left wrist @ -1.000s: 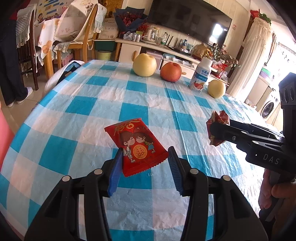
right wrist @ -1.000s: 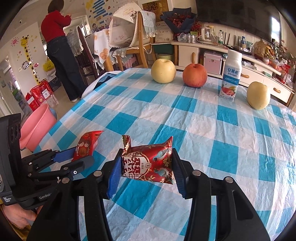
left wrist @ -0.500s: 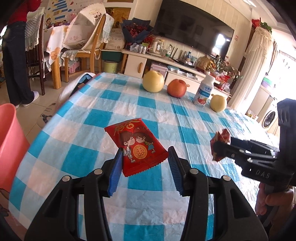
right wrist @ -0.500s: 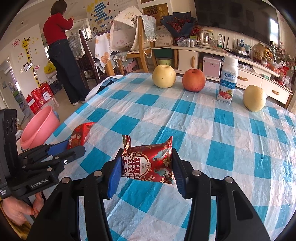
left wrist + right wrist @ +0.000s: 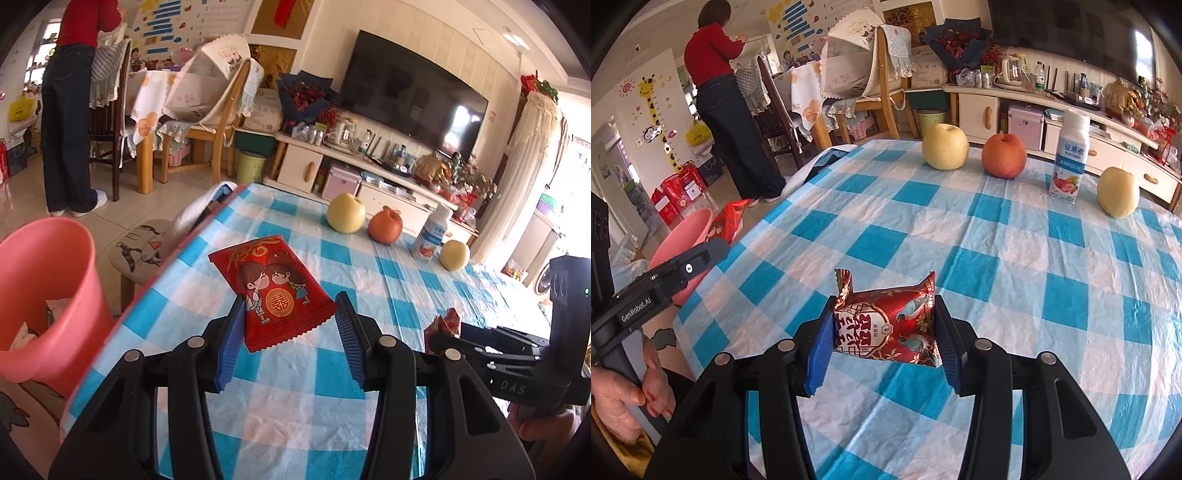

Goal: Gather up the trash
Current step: 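Lift both red packets off the table, then carry both red packets over the pink bucket and open both grippers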

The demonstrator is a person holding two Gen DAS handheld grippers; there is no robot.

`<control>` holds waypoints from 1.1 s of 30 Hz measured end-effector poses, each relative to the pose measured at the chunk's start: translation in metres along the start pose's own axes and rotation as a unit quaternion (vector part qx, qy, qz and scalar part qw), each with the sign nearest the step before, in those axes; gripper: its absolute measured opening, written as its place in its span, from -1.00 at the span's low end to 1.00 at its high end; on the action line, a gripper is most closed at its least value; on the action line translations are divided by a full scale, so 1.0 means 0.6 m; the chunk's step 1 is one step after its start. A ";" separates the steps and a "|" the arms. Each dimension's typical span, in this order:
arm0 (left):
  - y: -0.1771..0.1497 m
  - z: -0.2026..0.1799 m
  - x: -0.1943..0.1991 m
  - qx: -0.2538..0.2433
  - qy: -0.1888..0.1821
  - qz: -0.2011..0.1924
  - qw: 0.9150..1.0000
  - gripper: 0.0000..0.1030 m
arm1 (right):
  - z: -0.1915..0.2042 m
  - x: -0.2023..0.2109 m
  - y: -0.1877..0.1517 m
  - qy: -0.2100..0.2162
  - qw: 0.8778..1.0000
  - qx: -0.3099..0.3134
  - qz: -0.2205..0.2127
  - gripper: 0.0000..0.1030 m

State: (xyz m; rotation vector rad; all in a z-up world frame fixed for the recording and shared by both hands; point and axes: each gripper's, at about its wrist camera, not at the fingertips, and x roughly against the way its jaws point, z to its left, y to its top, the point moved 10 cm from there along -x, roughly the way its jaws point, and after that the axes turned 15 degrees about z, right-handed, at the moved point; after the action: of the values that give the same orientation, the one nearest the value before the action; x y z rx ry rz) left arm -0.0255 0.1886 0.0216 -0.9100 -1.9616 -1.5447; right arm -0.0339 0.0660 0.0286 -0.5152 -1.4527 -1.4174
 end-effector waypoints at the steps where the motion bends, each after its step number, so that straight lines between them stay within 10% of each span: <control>1: 0.003 0.007 0.005 0.004 0.003 -0.005 1.000 -0.04 | 0.008 0.000 0.002 0.002 1.000 0.002 0.000 -0.01; 19: 0.031 0.147 0.085 0.104 0.036 -0.073 0.991 -0.04 | 0.173 -0.008 0.069 0.034 0.997 0.067 -0.004 -0.01; 33: 0.033 0.299 0.137 0.204 0.092 -0.112 0.968 -0.04 | 0.352 -0.028 0.145 0.075 0.986 0.148 -0.013 -0.02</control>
State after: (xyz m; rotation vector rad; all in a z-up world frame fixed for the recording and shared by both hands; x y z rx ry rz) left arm -0.0597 0.3821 0.0492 -0.3730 -2.1856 -1.2127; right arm -0.0276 0.2845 0.0966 -0.1970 -1.5177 -1.2045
